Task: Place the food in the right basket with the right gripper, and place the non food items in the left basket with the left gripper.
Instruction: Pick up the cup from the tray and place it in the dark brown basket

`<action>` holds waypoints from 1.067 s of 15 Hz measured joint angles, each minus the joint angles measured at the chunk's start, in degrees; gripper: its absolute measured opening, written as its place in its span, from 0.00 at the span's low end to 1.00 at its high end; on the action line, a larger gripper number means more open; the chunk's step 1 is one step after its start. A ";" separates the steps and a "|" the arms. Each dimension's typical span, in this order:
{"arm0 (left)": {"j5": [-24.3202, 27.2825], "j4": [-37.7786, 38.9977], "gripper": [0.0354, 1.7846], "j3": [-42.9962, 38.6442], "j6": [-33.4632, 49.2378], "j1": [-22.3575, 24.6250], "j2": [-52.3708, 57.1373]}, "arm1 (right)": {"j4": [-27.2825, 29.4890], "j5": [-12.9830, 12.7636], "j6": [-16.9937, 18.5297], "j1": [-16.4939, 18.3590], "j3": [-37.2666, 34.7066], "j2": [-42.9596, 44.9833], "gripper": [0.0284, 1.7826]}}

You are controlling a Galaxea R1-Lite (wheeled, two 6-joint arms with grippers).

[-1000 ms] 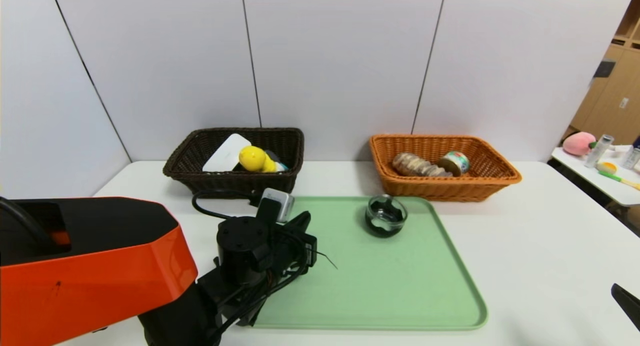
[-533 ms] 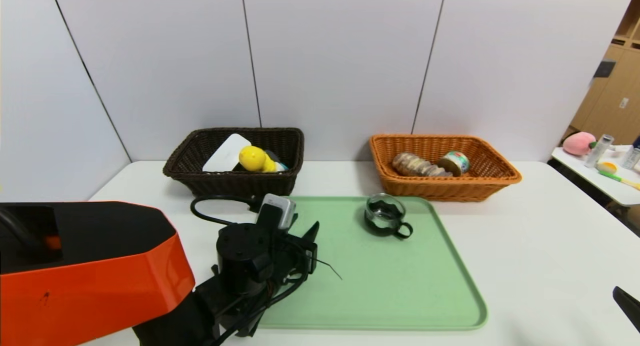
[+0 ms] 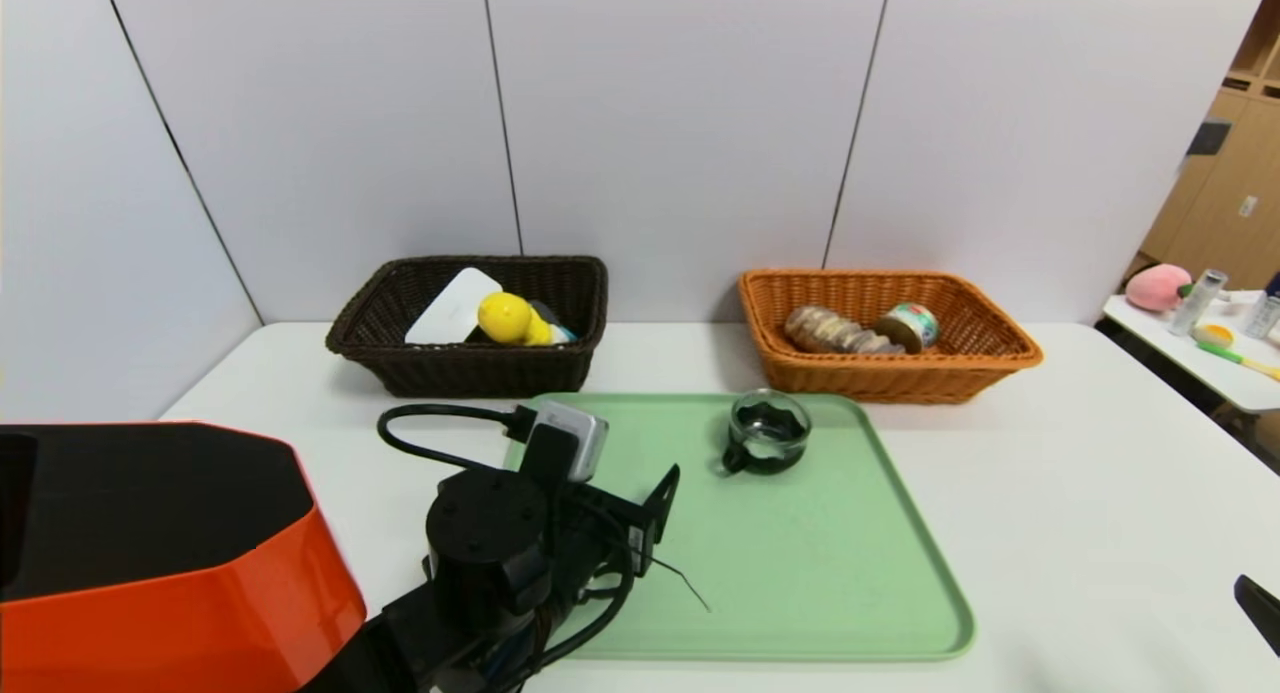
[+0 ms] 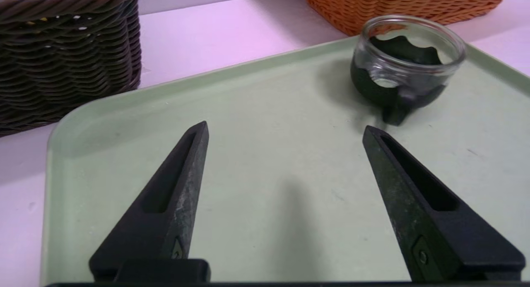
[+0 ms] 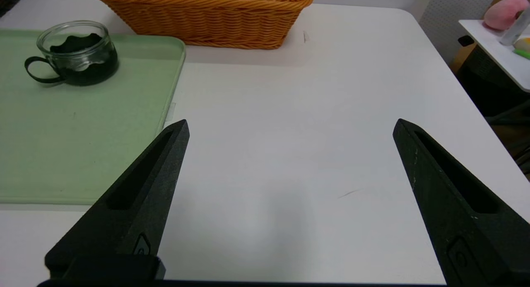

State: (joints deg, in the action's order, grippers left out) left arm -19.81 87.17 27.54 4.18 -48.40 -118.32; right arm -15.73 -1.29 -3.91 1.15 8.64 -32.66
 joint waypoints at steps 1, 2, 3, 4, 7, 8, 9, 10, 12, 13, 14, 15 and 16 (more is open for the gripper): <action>-0.26 0.00 0.79 -0.30 0.00 -0.69 0.52 | 0.00 -0.02 0.00 0.00 0.00 0.05 0.95; -0.80 0.00 0.80 -0.41 0.02 -1.73 0.95 | 0.00 0.00 0.00 0.00 0.00 0.09 0.95; -1.41 0.00 0.82 -0.41 0.00 -2.89 1.27 | 0.00 -0.02 0.00 0.00 0.00 0.11 0.95; -1.90 0.00 0.84 -0.39 -0.02 -4.05 1.45 | 0.02 -0.09 0.01 0.00 -0.02 0.11 0.95; -2.07 -0.02 0.87 0.40 0.20 -7.86 1.38 | -0.01 -0.05 0.01 0.00 -0.02 0.13 0.95; -2.15 0.00 0.88 1.26 0.22 -8.87 0.96 | -0.01 -0.02 0.00 0.00 -0.02 0.13 0.95; -2.34 0.00 0.89 2.26 0.17 -9.51 0.43 | -0.04 0.02 0.00 0.00 -0.02 0.13 0.95; -2.38 0.00 0.90 3.39 0.17 -10.03 -0.26 | -0.04 0.06 0.04 0.00 -0.02 0.16 0.95; -2.10 -0.02 0.91 6.63 -0.16 -10.75 -2.05 | -0.04 0.28 0.09 0.00 -0.11 0.16 0.95; -1.88 -0.02 0.92 8.37 -0.28 -10.89 -3.06 | -0.09 0.77 0.06 0.00 -0.16 0.16 0.95; -1.61 0.00 0.92 9.95 -0.38 -10.97 -4.11 | -0.09 0.99 0.06 0.00 -0.21 0.17 0.95; -1.35 0.00 0.93 11.22 -0.49 -11.03 -5.35 | -0.06 1.11 0.11 0.00 -0.30 0.17 0.95; -1.13 -0.02 0.93 12.40 -0.49 -11.19 -6.77 | -0.06 1.11 0.11 0.00 -0.38 0.20 0.95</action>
State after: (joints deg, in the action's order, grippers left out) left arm -20.94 87.15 39.94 3.69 -59.59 -125.09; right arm -15.79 -0.18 -3.80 1.15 8.27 -32.46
